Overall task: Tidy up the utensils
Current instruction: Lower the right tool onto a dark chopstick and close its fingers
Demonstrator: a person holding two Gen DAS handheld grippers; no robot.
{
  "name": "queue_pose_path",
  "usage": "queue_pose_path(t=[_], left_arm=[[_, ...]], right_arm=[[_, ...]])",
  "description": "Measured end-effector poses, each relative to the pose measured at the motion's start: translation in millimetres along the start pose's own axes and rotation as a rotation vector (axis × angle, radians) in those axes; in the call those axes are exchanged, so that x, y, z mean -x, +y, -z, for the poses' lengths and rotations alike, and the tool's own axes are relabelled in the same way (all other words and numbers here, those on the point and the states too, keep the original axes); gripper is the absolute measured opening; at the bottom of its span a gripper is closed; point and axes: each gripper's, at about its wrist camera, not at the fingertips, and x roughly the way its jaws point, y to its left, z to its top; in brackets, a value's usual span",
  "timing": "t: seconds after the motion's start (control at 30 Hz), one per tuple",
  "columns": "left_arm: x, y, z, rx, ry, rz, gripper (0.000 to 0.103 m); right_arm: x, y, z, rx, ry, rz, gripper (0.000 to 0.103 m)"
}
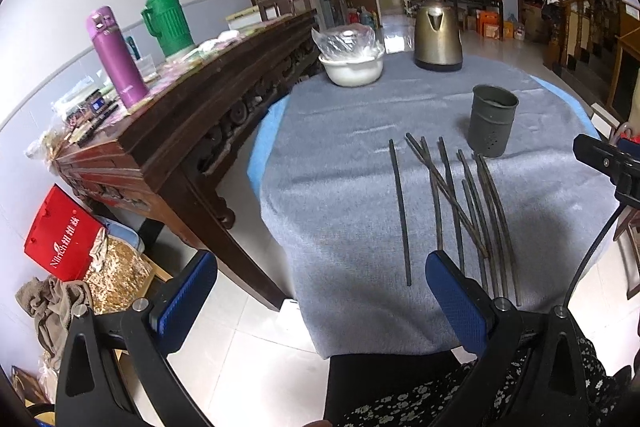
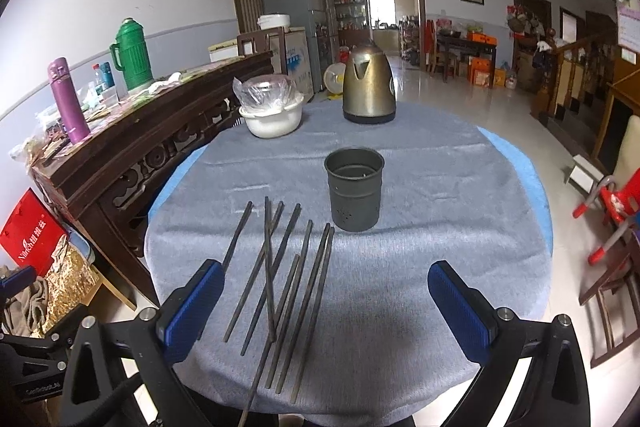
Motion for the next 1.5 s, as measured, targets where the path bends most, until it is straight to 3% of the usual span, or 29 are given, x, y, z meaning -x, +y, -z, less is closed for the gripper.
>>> queue_pose_path(t=[0.3, 0.4, 0.43, 0.5, 0.57, 0.63, 0.83, 0.93, 1.17, 1.3, 1.5], left_arm=[[-65.3, -13.6, -22.5, 0.001, 0.102, 0.065, 0.103], [-98.1, -16.6, -27.1, 0.025, 0.166, 0.102, 0.103], [-106.5, -17.2, -28.4, 0.032, 0.181, 0.110, 0.103], [-123.2, -19.7, -31.6, 0.041, 0.205, 0.127, 0.103], [-141.9, -24.8, -37.4, 0.041, 0.227, 0.152, 0.102], [-156.1, -28.8, -42.9, 0.044, 0.249, 0.181, 0.093], [-206.1, -32.2, -64.8, 0.079, 0.354, 0.264, 0.060], [-228.5, -33.6, -74.6, 0.086, 0.399, 0.296, 0.049], [-257.2, -41.2, -92.4, 0.083, 0.428, 0.361, 0.038], [-261.3, -43.4, -99.6, 0.078, 0.427, 0.372, 0.029], [-266.5, -51.5, -108.0, 0.060, 0.416, 0.378, 0.025]], right_arm=[[-60.3, -16.0, 6.5, -0.012, 0.118, -0.042, 0.100], [-89.5, -19.7, 5.2, -0.006, 0.167, -0.050, 0.081], [-101.4, -21.4, 4.7, -0.008, 0.195, -0.056, 0.066], [-122.2, -25.5, 4.3, -0.027, 0.238, -0.075, 0.052], [-143.4, -30.1, 4.6, -0.051, 0.276, -0.086, 0.047], [-161.1, -32.4, 4.7, -0.069, 0.315, -0.104, 0.040], [-197.9, -34.3, 5.3, -0.116, 0.389, -0.141, 0.037], [-206.2, -34.0, 4.2, -0.136, 0.402, -0.148, 0.033], [-215.8, -30.0, 0.2, -0.130, 0.421, -0.114, 0.024], [-216.4, -31.1, -1.7, -0.132, 0.442, -0.095, 0.023], [-230.8, -23.6, -11.0, -0.111, 0.476, -0.068, 0.023]])
